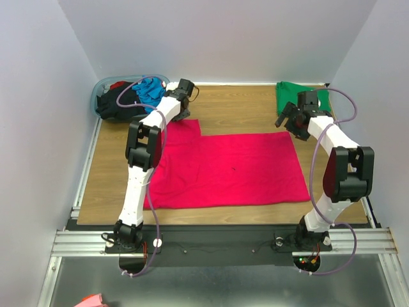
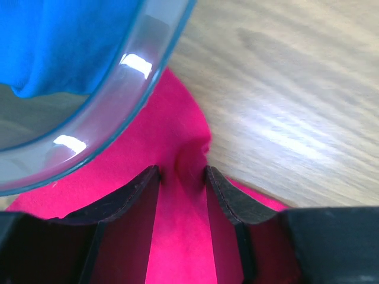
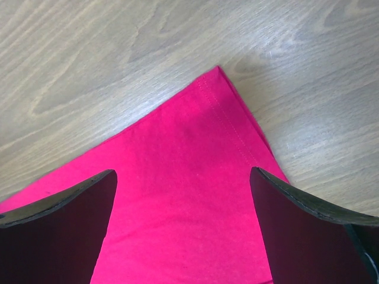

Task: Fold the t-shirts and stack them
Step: Fold the tshirt

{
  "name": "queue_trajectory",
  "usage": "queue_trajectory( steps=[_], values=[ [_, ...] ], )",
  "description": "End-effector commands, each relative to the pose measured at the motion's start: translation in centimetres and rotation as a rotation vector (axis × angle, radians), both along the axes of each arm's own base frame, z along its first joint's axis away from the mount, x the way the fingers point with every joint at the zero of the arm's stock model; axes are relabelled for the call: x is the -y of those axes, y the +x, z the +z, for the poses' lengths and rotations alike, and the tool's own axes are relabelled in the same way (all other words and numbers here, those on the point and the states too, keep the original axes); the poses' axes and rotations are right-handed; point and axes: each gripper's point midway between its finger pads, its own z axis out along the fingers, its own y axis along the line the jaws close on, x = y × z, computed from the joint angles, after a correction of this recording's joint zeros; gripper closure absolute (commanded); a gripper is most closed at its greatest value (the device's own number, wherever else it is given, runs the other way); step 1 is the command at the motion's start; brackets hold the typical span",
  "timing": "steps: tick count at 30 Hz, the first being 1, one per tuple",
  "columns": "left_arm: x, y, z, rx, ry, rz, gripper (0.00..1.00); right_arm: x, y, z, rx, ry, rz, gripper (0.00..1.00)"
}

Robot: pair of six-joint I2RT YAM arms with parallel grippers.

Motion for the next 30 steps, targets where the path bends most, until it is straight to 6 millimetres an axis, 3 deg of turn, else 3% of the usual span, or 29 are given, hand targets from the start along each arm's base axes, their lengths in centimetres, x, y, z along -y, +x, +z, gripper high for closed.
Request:
queue_trajectory(
  steps=[1, 7, 13, 19, 20, 23, 26, 30],
  values=[
    [0.8, 1.4, 2.8, 0.053, -0.01, -0.026, 0.51, 0.5, 1.5, 1.0, 0.04, -0.034, 0.008, 0.0],
    [0.9, 2.2, 3.5, 0.091, -0.015, -0.022, 0.51, 0.6, 1.7, 0.3, 0.024, -0.037, 0.007, 0.0],
    [0.9, 1.8, 0.3, 0.038, -0.005, -0.02, 0.51, 0.6, 1.4, -0.5, 0.005, -0.036, 0.002, 0.0],
    [1.0, 2.1, -0.8, 0.033, -0.004, -0.009, 0.54, 0.6, 1.4, -1.0, -0.006, -0.036, 0.004, 0.0],
    [1.0, 2.0, -0.8, 0.029, -0.004, -0.008, 0.64, 0.6, 1.4, -1.2, -0.011, -0.038, 0.007, 0.0],
    [1.1, 2.0, -0.3, 0.042, -0.009, -0.018, 0.76, 0.6, 1.7, -1.4, -0.015, -0.04, 0.017, 0.0],
    [1.1, 1.3, -0.4, 0.026, -0.014, -0.034, 1.0, 0.6, 2.5, -1.2, -0.006, -0.05, 0.027, 0.0],
    [1.2, 0.6, 0.3, 0.029, -0.003, -0.051, 1.0, 0.9, 4.2, -1.1, 0.011, -0.073, 0.03, 0.01]
  ],
)
